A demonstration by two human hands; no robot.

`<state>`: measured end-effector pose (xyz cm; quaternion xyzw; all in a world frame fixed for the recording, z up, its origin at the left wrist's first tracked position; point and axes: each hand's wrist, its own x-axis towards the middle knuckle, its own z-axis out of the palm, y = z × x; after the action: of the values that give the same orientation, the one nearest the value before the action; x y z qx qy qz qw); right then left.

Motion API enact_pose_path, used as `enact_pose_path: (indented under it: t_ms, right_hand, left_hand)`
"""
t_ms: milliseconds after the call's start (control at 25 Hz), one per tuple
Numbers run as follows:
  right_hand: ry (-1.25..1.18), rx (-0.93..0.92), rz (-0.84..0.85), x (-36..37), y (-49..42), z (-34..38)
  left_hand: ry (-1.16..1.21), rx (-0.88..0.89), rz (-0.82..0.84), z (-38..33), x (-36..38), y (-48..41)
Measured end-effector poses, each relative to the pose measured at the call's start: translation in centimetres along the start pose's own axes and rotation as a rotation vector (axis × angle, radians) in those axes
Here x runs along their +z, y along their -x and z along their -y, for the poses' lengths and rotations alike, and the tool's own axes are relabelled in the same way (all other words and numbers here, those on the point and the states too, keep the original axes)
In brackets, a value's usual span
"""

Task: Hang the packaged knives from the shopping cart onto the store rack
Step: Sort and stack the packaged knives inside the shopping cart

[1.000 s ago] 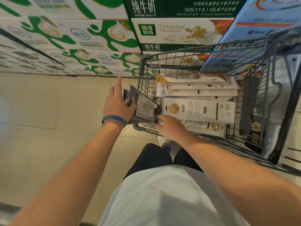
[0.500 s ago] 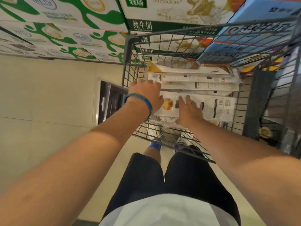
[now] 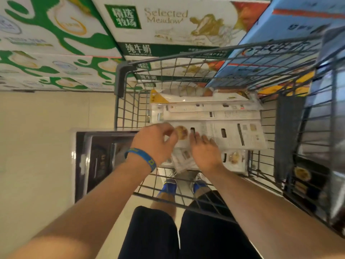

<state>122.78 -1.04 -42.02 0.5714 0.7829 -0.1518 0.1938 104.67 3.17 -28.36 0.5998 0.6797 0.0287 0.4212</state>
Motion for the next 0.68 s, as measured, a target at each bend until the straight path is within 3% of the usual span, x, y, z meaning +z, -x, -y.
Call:
enact_pose_path:
  t_ms: [120, 240, 360, 440, 520, 600, 680]
  right_hand:
    - [-0.097, 0.05, -0.111, -3.4, 0.1, -1.6]
    - [-0.399, 0.24, -0.232, -7.8, 0.4, -3.3]
    - [-0.701, 0.379, -0.537, -11.4, 0.9, -3.9]
    - [-1.044, 0.513, -0.562, -13.5, 0.5, -4.2]
    - [-1.367, 0.555, -0.521, -15.2, -0.6, -4.3]
    - [-1.527, 0.518, -0.509, -16.2, -1.3, -4.2]
    - [-1.561, 0.459, -0.478, -16.3, -1.5, -4.2]
  left_hand:
    - [0.461, -0.219, -0.178, 0.5, 1.9, -1.5]
    - [1.023, -0.382, -0.389, 0.5, 3.0, -2.3]
    - [1.313, -0.48, -0.341, 0.7, 3.9, -2.7]
    - [1.379, -0.455, -0.169, 0.3, 4.5, -2.6]
    - [1.272, -0.322, 0.014, -0.6, 4.7, -2.8]
    - [1.124, -0.129, 0.133, -1.6, 4.5, -3.1]
    - [1.038, -0.09, 0.096, -2.8, 3.8, -3.6]
